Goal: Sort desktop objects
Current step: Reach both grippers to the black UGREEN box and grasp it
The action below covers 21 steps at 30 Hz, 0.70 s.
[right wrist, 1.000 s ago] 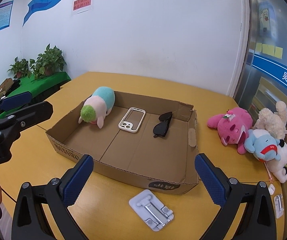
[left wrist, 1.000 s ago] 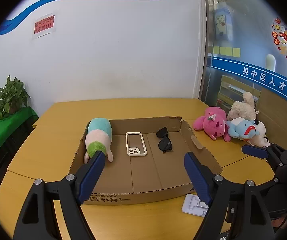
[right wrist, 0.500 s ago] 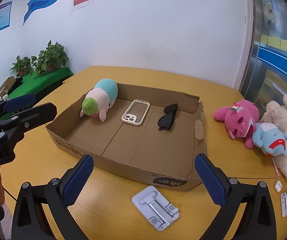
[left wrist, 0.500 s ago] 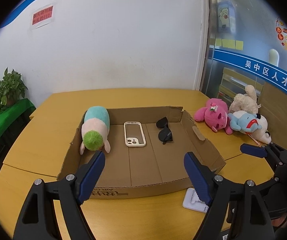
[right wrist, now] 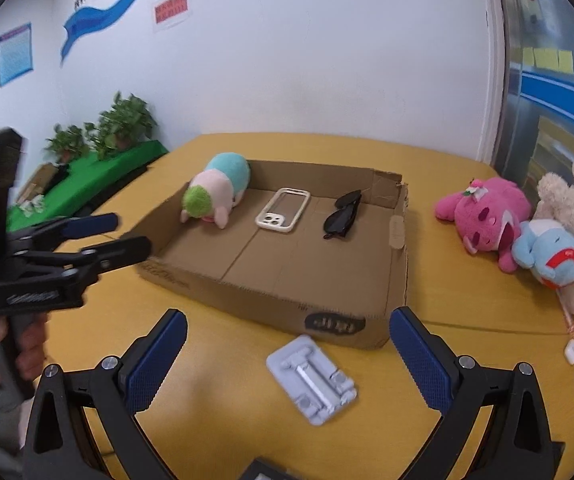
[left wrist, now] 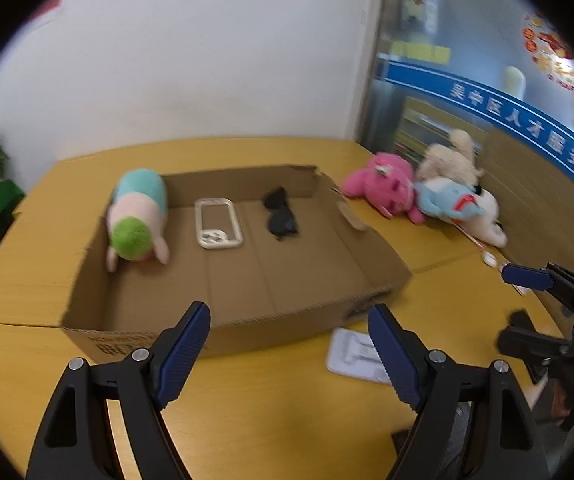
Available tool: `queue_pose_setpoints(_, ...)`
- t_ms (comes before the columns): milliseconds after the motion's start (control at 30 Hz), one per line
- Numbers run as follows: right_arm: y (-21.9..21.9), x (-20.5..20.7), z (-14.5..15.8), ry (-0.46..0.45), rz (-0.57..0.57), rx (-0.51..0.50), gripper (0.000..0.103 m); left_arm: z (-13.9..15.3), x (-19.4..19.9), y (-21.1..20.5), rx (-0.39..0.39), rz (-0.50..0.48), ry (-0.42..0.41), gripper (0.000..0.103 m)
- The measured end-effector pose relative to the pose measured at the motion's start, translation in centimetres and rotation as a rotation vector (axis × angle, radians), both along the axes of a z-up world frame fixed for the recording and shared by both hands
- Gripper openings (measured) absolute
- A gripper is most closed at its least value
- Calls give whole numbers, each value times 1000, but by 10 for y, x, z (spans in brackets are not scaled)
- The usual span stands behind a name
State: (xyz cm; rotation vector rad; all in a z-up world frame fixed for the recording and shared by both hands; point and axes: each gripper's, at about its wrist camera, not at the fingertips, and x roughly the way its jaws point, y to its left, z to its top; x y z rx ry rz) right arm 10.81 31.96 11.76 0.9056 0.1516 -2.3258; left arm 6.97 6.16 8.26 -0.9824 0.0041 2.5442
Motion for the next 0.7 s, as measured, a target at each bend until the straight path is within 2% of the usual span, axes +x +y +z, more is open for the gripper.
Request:
queue_pose_setpoints(100,43,23,-9,-67,30,-24,103,-18,4,14,35,-124,-89,81)
queue_pose_setpoints(200,69,43,-33,-138,30,33,103,-45,7,33,59,-238,-205,81)
queue_pose_setpoints(300,81,60,-64,-236,38,72,103,-72,11,51,60,-322,-331,81)
queue_pose_setpoints(433,74,79,-111,-376,142,84,102,-108,19,71,71,-410,-483,80)
queue_pose_setpoints(533,63,88,-141,-442,181,134,101,-130,28,80,80,-454,-559,80)
queue_pose_setpoints(600,60,88,-153,-460,180,150,100,-147,26,83,120,-474,-630,80)
queue_pose_setpoints(700,51,84,-155,-453,191,115,98,-168,23,82,128,-442,-701,79)
